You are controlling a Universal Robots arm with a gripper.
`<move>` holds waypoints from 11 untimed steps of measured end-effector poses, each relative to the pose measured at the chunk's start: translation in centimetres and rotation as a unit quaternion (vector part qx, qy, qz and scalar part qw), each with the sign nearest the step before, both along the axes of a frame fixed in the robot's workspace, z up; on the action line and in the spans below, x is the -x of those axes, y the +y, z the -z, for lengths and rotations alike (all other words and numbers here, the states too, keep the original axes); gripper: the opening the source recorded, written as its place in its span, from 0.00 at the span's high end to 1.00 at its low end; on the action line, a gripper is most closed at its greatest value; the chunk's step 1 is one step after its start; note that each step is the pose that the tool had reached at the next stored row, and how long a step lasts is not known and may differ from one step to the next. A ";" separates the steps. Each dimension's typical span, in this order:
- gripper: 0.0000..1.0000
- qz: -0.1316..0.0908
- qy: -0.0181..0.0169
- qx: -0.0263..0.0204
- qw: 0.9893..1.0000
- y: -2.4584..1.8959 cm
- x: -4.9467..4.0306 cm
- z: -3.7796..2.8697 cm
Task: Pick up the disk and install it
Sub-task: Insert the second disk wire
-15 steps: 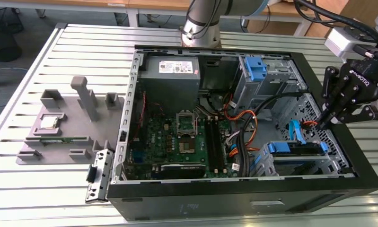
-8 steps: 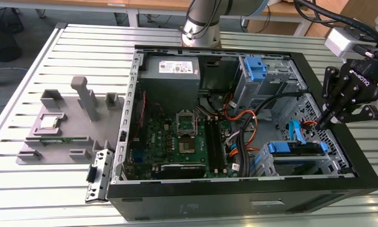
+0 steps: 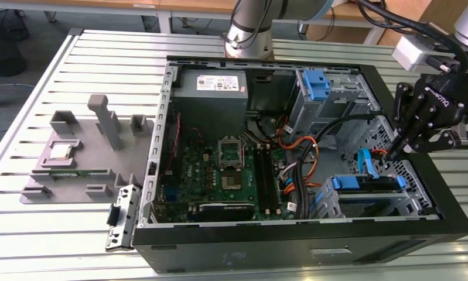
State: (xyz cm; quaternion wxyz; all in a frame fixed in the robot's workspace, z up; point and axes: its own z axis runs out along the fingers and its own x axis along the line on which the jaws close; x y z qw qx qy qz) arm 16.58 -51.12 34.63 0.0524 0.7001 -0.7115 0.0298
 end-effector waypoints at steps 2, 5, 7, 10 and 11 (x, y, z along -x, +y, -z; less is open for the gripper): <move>0.82 0.000 -0.001 0.000 1.000 -0.01 0.22 0.00; 0.82 0.000 -0.002 0.000 1.000 -0.01 0.27 0.00; 0.82 0.000 -0.002 0.000 1.000 0.00 0.28 0.00; 0.82 0.000 -0.002 0.000 1.000 -0.02 0.39 0.00; 0.82 0.000 -0.002 0.000 1.000 -0.02 0.44 0.00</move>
